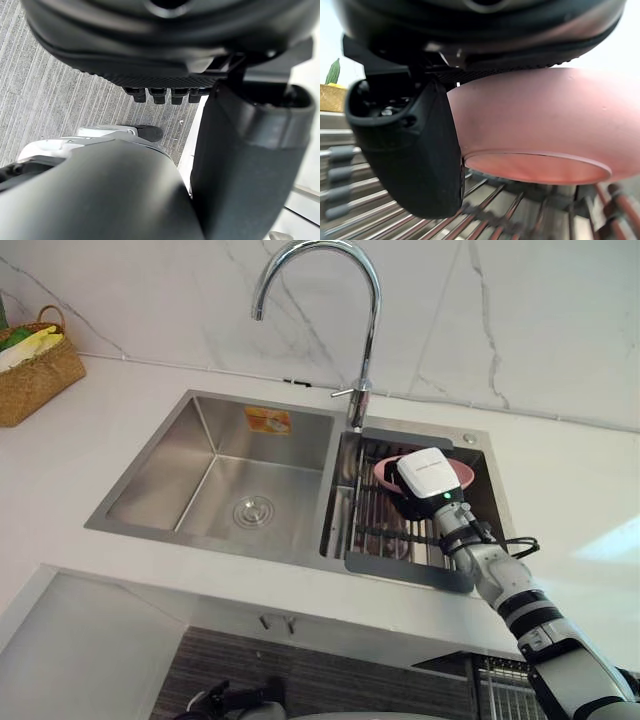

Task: Walk over to the sink, pick up the cup, carry it to the dishwasher, place the cup inside the dishwasher, then close the dishwasher door

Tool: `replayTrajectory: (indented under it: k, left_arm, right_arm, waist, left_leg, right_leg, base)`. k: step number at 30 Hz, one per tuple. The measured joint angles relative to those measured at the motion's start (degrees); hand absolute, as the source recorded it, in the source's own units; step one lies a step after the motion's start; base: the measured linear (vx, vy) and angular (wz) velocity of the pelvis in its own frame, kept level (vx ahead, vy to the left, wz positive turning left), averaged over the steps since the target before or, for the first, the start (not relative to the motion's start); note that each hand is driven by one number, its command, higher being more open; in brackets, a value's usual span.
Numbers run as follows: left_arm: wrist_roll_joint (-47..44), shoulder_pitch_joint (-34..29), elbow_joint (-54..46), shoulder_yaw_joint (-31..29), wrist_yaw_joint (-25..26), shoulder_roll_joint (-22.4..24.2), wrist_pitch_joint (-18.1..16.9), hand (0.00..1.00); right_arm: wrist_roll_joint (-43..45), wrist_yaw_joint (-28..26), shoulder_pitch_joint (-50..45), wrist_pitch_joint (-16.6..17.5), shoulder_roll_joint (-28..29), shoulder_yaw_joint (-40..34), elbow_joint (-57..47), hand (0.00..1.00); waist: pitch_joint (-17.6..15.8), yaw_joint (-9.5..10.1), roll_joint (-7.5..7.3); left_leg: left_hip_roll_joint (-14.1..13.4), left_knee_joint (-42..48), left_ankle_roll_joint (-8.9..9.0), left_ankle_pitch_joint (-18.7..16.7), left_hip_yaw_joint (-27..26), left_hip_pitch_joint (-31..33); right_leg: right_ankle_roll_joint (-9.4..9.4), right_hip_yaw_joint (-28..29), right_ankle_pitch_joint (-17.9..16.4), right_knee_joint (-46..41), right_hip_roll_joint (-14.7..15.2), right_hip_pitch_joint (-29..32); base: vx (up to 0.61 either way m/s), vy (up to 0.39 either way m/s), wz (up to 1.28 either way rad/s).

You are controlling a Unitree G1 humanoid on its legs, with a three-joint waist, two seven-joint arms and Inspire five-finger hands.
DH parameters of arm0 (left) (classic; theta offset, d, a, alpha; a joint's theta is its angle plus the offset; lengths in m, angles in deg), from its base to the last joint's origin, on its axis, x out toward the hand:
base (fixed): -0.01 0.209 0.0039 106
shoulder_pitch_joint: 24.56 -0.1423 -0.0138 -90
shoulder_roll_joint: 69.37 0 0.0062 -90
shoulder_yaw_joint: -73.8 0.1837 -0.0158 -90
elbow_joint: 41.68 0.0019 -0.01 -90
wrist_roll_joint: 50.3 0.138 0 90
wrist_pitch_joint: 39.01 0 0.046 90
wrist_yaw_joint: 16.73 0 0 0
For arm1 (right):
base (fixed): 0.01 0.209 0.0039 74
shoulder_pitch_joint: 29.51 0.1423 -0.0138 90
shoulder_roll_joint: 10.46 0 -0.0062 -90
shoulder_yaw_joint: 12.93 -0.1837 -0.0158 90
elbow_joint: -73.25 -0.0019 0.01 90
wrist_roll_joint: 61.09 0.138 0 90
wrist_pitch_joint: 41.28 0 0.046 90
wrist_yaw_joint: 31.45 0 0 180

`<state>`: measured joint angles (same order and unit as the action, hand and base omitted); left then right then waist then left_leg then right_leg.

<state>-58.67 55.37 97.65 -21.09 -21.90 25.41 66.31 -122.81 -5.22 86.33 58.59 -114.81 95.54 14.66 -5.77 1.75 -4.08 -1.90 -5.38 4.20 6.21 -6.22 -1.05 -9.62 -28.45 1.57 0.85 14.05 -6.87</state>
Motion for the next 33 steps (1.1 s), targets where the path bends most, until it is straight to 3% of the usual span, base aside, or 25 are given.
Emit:
replayTrajectory:
  k: [3, 10, 16, 24, 27, 30, 33]
  left_arm:
    - [-0.7, 0.0, 0.1, 0.0, 0.0, -0.1, 0.8, 1.00]
    - [-0.5, 0.0, 1.1, -0.1, 0.0, -0.3, 1.3, 1.00]
    - [0.6, 1.2, 3.6, 1.5, 0.1, -0.6, 1.4, 1.00]
    - [1.7, 2.0, 5.8, 4.2, 0.1, -1.4, 1.5, 1.00]
    - [1.7, 2.1, 6.7, 4.2, 0.1, -1.8, 1.5, 1.00]
    - [1.7, 2.2, 7.1, 4.3, 0.0, -3.1, 1.9, 1.00]
    - [1.6, 2.3, 7.1, 4.2, -0.2, -3.7, 3.3, 1.00]
  right_arm:
    - [2.9, 1.3, 0.0, 1.3, -1.3, -2.5, -2.7, 0.00]
    - [14.6, 3.3, -0.1, 4.1, -5.2, -12.2, -20.5, 0.00]
    - [16.9, 3.7, -4.6, 5.4, -8.3, -18.5, -33.3, 0.00]
    - [17.1, 0.4, -12.8, 6.5, -8.8, -24.1, -36.7, 0.00]
    - [17.1, -0.2, -17.2, 6.5, -8.8, -28.5, -39.2, 0.00]
    - [17.1, -0.2, -21.6, 6.0, -8.7, -32.8, -39.9, 0.00]
    - [17.1, -0.1, -24.4, 5.1, -7.5, -34.7, -39.9, 0.00]
  waist:
    - [0.0, -0.59, 0.04]
    - [0.0, -2.72, 0.22]
    - [1.1, -4.06, 0.32]
    - [3.3, -5.30, -0.02]
    - [3.7, -5.78, -0.65]
    - [4.1, -6.08, -2.18]
    - [4.1, -6.23, -3.48]
  left_leg:
    - [0.0, 0.0, -0.02, 0.0, -1.5, -0.1]
    - [-0.6, 0.0, -0.80, -0.5, -5.2, -1.0]
    - [-1.9, -0.1, -0.91, -0.6, -7.5, -1.4]
    - [-2.7, -0.1, -0.76, -0.7, -10.3, -1.4]
    - [-2.5, -0.1, -0.75, -0.7, -11.2, -1.5]
    - [-2.6, -0.1, -0.65, -0.8, -14.0, -2.0]
    - [-3.6, -0.1, -0.29, -1.3, -19.5, -3.5]
  right_leg:
    - [0.01, 1.2, 0.4, 0.1, 0.0, 0.5]
    - [0.44, 5.4, 1.5, 0.2, -0.4, 2.2]
    - [1.15, 8.0, 1.6, -0.3, -1.7, 3.7]
    - [2.15, 11.4, 0.8, -3.2, -2.2, 7.0]
    - [2.33, 12.6, 0.1, -4.9, -2.2, 8.4]
    - [2.65, 15.0, 0.2, -6.2, -2.3, 10.6]
    - [4.76, 14.3, 3.1, -8.1, -3.4, 13.5]
  base:
    - [-0.02, 0.018, -0.19]
    - [-0.01, 0.014, -0.27]
    - [-0.01, -0.023, -0.24]
    - [-0.01, -0.014, -0.20]
    - [-0.03, -0.001, -0.19]
    - [-0.02, 0.008, -0.47]
    - [-0.04, -0.003, -0.96]
